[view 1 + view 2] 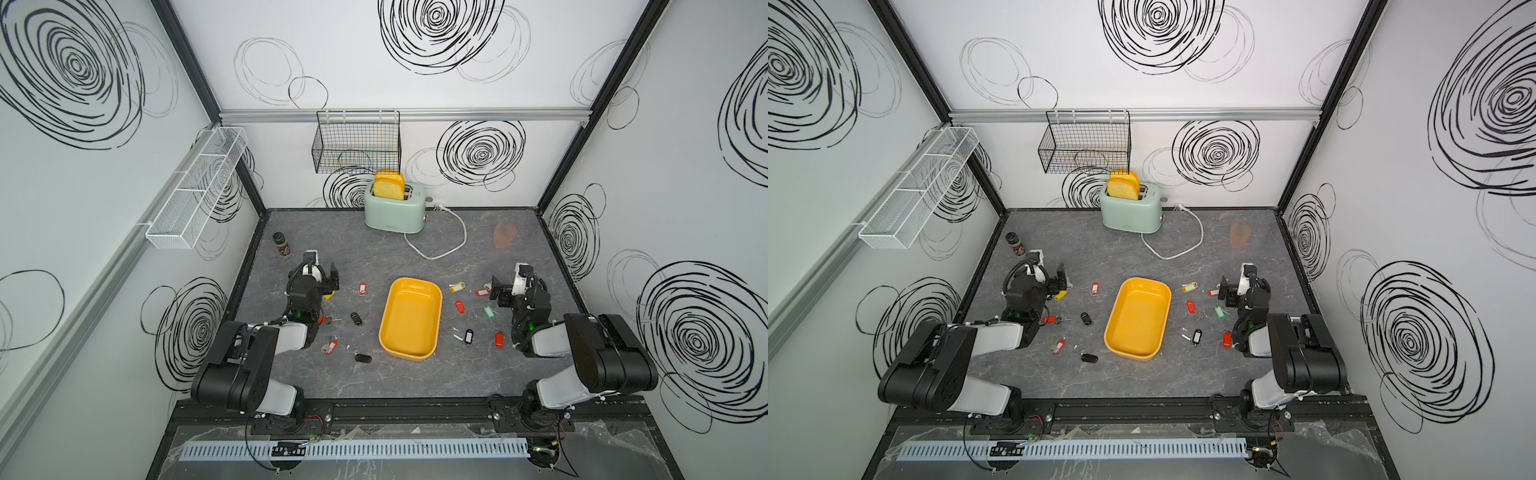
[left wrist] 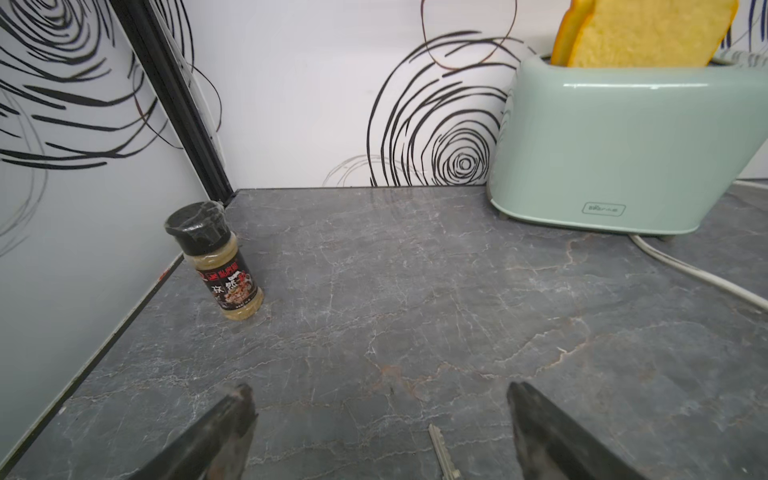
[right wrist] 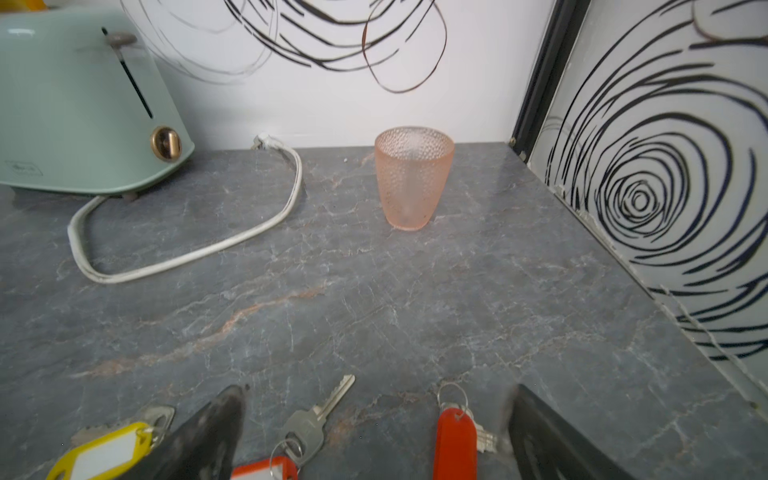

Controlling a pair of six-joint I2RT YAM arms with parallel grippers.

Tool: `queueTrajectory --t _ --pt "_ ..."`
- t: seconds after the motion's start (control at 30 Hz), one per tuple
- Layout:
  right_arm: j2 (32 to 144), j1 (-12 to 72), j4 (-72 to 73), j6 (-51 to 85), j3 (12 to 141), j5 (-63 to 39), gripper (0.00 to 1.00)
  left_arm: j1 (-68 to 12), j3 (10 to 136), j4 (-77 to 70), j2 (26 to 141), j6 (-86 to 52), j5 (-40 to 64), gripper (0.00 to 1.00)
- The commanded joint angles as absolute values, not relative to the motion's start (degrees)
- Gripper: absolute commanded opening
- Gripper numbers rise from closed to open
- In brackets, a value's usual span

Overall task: Take the keys out of the storage box
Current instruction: Reset both arms

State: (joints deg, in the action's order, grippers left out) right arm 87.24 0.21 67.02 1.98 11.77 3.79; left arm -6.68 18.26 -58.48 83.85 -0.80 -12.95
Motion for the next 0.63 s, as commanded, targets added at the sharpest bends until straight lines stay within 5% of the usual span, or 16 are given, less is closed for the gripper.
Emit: queueTrajectory --t 0.0,0.6 --pt "86.7 1.0 74.3 2.0 10.7 8.8 0.99 -7.3 7.6 -84.5 85.3 -0.3 -18.4 0.98" --pt "86.7 0.9 74.1 2.0 10.8 7.9 0.99 -5.9 10.7 -76.8 84.7 -1.3 -16.2 0.98"
